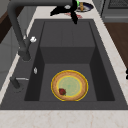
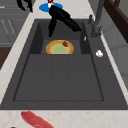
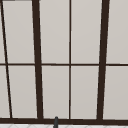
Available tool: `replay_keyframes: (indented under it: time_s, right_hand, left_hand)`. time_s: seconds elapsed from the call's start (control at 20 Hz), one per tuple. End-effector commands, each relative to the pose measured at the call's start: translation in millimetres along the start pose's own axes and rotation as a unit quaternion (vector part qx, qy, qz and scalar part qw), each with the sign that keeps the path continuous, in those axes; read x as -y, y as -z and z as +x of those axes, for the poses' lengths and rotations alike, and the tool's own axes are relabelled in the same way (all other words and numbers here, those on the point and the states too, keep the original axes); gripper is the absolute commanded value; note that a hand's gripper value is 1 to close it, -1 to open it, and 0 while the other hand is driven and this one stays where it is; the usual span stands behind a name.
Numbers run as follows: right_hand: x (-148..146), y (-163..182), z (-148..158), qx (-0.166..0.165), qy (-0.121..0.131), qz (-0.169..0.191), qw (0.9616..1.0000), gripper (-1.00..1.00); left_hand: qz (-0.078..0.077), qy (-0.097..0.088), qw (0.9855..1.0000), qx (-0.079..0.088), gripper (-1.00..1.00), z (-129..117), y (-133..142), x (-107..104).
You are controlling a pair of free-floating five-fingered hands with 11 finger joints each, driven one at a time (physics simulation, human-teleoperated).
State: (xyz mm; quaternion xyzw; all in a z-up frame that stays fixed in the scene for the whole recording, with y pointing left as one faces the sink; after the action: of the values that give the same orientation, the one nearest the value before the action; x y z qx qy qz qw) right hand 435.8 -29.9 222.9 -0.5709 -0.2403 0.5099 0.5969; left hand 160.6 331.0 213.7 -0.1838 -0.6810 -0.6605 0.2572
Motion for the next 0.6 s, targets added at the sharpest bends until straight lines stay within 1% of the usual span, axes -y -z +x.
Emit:
replay_keyframes:
  time_s: [0.0,0.15,0.3,0.35,0.55]
  right_hand:
    - [-15,-15,-12,0.027,-0.002,-0.007,0.9996,-1.0]
    - [-28,-26,-22,0.038,-0.001,-0.007,0.9993,-1.0]
    - [-41,-32,-24,0.062,0.002,-0.008,0.998,-1.0]
    - [-43,-31,-22,0.073,-0.002,-0.012,0.9973,-1.0]
    - [-57,-37,-27,0.094,-0.007,-0.013,0.9955,-1.0]
  left_hand:
    - [0.0,0.0,1.0,0.0,0.0,0,0,0]
    - [0.0,0.0,1.0,0.0,0.0,0,0,0]
    - [0.0,0.0,1.0,0.0,0.0,0,0,0]
    - [0.0,0.0,1.0,0.0,0.0,0,0,0]
    - [0.0,0.0,1.0,0.0,0.0,0,0,0]
